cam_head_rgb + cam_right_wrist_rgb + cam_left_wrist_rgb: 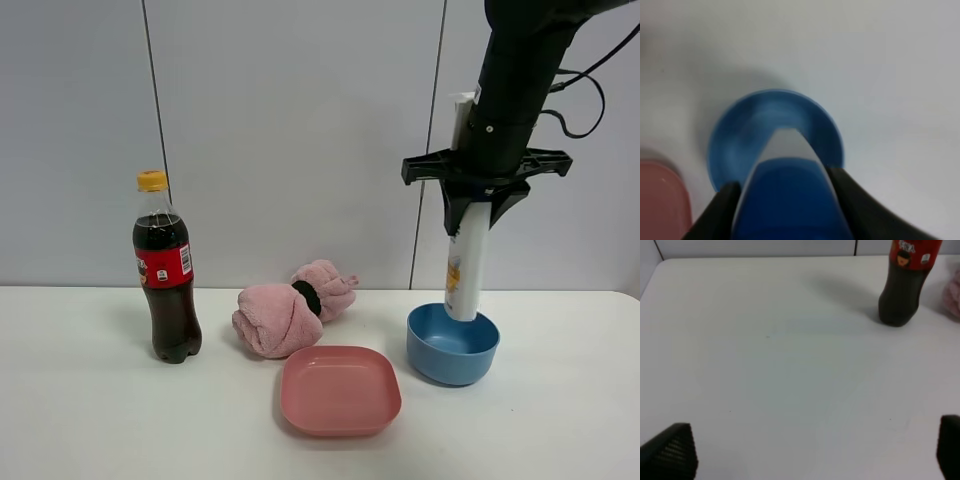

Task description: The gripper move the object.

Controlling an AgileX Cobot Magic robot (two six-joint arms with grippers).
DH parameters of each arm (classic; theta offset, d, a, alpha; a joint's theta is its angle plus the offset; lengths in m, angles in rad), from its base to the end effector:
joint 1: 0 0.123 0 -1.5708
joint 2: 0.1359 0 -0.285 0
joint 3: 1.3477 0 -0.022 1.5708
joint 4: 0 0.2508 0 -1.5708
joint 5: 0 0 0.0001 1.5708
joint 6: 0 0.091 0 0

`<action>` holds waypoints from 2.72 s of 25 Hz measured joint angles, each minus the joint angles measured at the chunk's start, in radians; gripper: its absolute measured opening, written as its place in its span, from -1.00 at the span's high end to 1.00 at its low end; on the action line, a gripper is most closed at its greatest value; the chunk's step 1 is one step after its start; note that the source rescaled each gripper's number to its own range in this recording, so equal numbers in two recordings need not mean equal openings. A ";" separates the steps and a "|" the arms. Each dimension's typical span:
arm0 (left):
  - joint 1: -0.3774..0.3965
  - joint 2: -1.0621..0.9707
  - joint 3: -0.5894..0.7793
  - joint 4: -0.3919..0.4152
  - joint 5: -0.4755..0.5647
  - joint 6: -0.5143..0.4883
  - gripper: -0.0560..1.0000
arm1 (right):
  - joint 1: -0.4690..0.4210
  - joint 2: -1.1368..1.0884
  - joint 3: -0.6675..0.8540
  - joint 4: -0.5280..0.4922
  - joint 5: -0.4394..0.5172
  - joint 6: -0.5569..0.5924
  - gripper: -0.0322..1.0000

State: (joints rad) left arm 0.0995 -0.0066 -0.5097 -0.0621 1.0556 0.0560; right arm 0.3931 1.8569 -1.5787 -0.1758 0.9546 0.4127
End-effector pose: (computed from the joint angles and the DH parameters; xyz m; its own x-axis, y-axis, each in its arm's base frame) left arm -0.0064 -0.0056 0.2805 -0.4351 -0.0180 -0.9002 -0.0398 0.9992 -0.0007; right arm 0.3789 0.1431 0.2752 -0.8975 -0.0449 -0.4387 -0.0522 0.9986 0.0046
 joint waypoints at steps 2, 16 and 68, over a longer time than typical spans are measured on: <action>0.000 0.000 0.000 0.000 0.000 0.000 -1.00 | 0.000 0.001 0.024 0.002 -0.047 0.000 0.94; 0.000 0.000 0.000 0.000 0.000 0.000 -1.00 | -0.008 0.002 0.204 -0.007 -0.247 0.041 0.94; 0.000 0.000 0.000 0.000 0.000 0.000 -1.00 | -0.016 -0.016 0.260 0.044 -0.288 -0.004 -0.24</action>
State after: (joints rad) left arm 0.0995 -0.0066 -0.5097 -0.0621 1.0556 0.0560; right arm 0.3767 1.8405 -1.3186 -0.1317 0.6663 0.4088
